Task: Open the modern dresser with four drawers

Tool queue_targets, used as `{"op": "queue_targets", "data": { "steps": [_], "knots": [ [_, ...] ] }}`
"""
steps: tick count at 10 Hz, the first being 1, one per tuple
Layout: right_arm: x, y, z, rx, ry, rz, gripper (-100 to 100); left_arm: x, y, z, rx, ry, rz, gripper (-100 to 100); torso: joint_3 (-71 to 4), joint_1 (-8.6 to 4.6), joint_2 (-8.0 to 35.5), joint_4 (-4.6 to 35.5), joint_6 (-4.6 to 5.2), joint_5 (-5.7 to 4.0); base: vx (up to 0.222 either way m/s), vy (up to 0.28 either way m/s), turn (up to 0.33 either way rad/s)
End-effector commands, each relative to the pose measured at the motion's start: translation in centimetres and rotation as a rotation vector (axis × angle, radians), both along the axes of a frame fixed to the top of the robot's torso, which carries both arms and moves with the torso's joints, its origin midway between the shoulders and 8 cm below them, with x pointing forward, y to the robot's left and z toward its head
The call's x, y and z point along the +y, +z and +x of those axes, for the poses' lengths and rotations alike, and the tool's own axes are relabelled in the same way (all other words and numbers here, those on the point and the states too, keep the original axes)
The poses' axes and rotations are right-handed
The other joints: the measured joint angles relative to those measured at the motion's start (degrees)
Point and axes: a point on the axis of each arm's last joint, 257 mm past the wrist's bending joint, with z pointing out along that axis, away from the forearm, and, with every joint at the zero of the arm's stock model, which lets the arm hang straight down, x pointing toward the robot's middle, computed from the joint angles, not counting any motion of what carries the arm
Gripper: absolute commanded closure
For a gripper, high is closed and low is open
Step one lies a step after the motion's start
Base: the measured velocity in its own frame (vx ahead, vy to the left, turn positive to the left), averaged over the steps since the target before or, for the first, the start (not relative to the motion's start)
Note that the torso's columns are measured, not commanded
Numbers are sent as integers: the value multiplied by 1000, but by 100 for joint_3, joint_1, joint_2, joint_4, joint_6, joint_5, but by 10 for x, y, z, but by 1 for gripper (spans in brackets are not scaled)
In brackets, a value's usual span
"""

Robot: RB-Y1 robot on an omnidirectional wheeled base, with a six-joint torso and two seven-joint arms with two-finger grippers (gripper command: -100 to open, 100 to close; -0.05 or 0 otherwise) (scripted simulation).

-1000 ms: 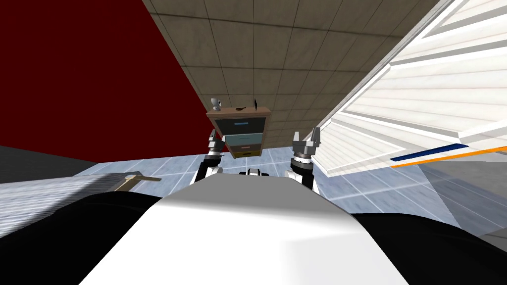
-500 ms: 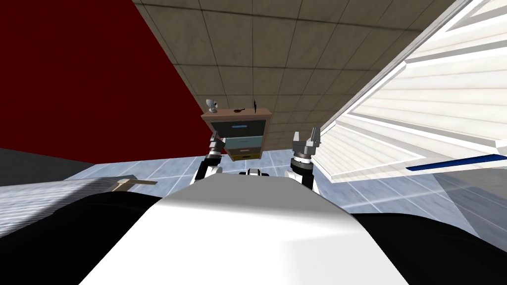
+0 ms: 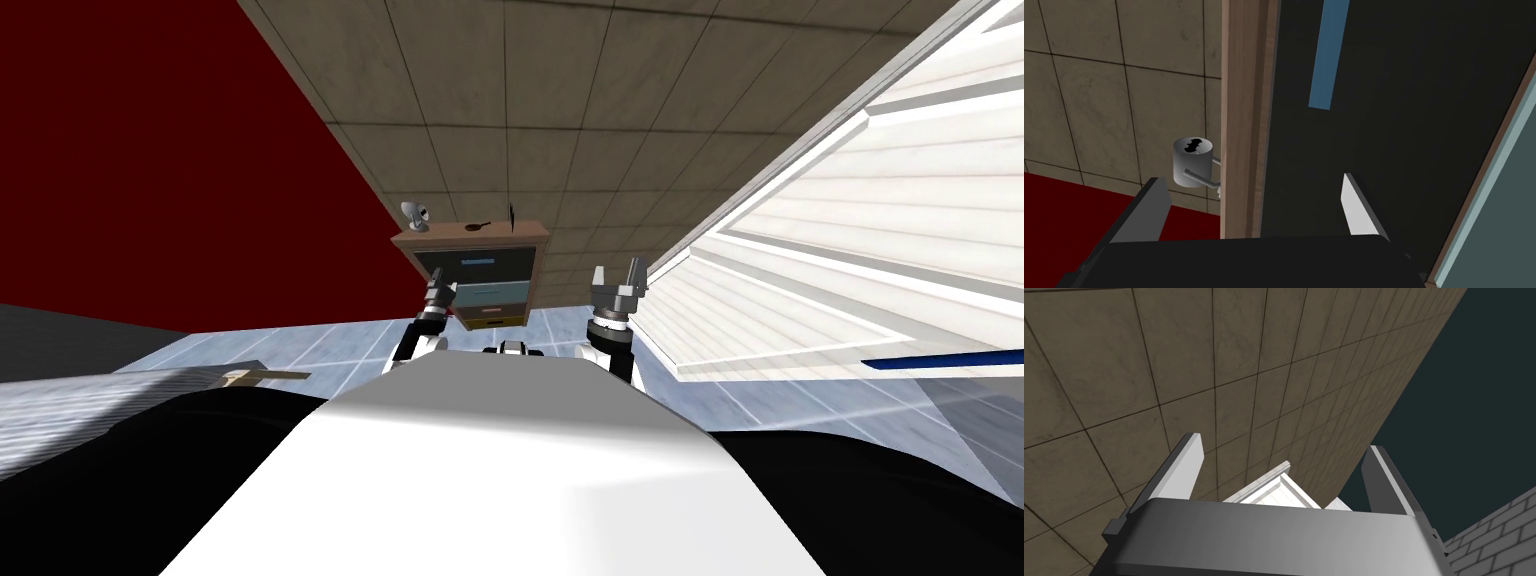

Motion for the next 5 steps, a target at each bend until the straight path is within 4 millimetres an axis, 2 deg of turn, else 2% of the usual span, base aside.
{"op": "queue_targets", "data": {
  "steps": [1,5],
  "knots": [
    [0,0,0,0,0,0,0,4,-11,3,43,6,-14,-100,-1,-6,-1,-1,0,-1,118,-47,22],
    [0,0,0,0,0,0,0,14,-36,6,127,36,-87,-100,-6,-9,-8,-3,1,-3,177,-49,29]
  ]
}}
